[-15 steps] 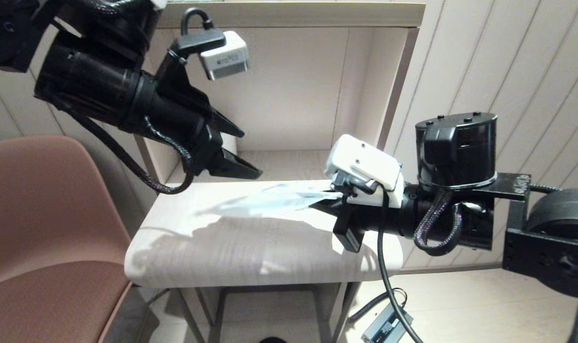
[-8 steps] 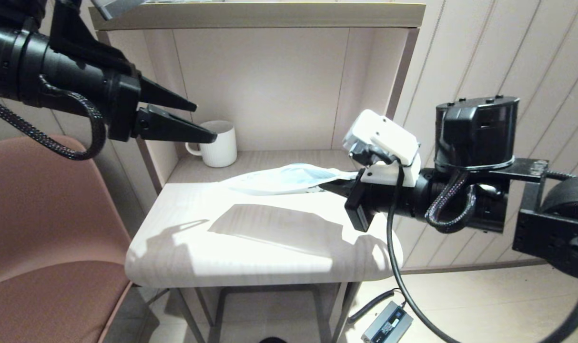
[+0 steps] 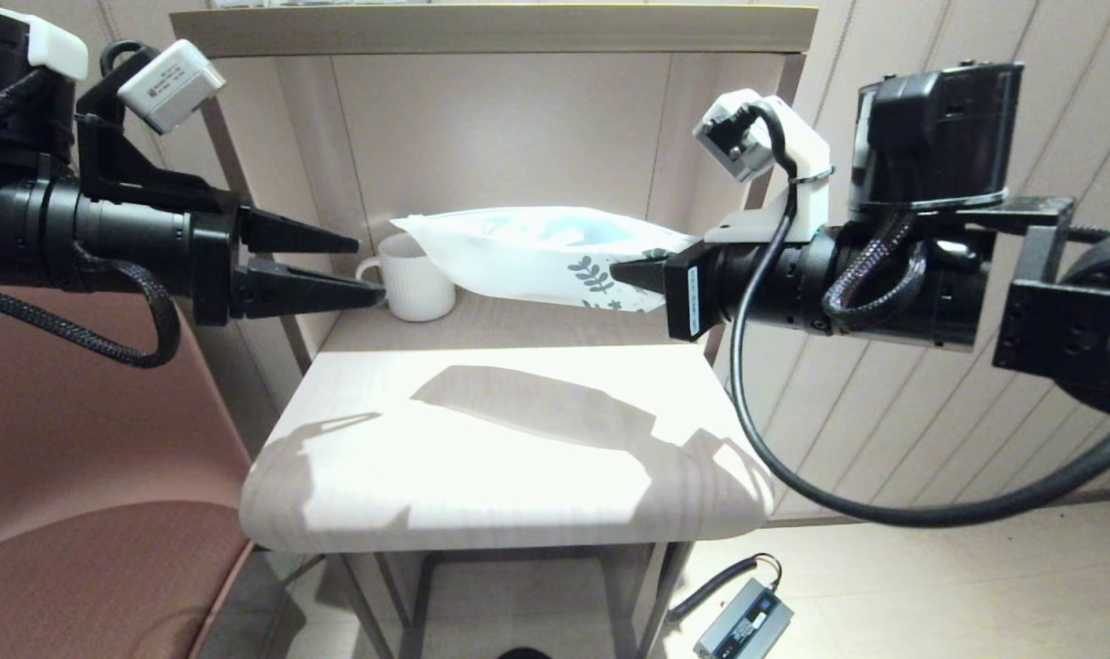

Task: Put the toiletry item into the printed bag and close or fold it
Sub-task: Hand it to the other hand

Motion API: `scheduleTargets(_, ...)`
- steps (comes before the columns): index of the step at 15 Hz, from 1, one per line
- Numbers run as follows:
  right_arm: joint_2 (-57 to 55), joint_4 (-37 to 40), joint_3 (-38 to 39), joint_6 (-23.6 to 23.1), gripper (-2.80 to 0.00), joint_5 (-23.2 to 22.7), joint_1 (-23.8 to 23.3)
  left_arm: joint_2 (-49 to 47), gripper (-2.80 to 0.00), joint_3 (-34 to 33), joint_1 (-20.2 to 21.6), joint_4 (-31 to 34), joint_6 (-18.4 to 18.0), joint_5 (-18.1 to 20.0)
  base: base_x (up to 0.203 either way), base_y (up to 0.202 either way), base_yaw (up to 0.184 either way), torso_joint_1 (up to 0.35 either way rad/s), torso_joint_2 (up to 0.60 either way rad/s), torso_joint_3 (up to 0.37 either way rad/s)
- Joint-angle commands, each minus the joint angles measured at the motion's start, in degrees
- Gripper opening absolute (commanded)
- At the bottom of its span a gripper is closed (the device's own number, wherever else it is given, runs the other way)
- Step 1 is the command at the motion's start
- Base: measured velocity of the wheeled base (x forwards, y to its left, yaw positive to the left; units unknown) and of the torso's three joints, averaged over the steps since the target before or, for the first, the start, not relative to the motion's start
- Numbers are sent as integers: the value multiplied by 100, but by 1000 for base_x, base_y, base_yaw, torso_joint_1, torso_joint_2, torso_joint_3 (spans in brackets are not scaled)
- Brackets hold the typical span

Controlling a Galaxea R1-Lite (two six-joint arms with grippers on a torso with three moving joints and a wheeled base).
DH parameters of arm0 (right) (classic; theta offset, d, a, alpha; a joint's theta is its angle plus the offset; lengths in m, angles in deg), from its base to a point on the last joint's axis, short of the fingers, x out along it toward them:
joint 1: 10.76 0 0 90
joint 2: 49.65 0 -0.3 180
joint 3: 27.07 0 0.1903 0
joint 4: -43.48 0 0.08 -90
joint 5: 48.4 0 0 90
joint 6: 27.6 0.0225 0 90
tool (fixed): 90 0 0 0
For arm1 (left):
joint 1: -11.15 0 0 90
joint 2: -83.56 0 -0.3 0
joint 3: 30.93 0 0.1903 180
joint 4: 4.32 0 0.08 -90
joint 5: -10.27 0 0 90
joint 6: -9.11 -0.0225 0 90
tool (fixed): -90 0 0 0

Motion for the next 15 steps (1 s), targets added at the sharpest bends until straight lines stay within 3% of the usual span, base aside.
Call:
scheduleTargets(1,73,786,-437,245,-280,-40,52,50,0,-226,152,-555,486,364,0,0,0,0,0,0)
scheduleTargets(4,306,1334,-504,328,-280,-95,290,255,0,-820,234,-763,505,957,0,0,0,0,0,0)
scheduleTargets(6,373,1717,-665,634,-280,-163,487,494,0,-1326,237,-1320,556,1132,0,0,0,0,0,0)
scheduleTargets(10,311,2544,-1200,797,-280,-514,485,628,0,-1560,238,-1462,650,1353,0,0,0,0,0,0)
scheduleTargets(11,315,2537,-1239,783,-280,-522,452,612,-280,-1557,254,-1470,626,1353,0,0,0,0,0,0)
scheduleTargets(15,245,2544,-1456,762,-280,-612,391,427,-280,-1571,361,-1764,659,1354,0,0,0,0,0,0)
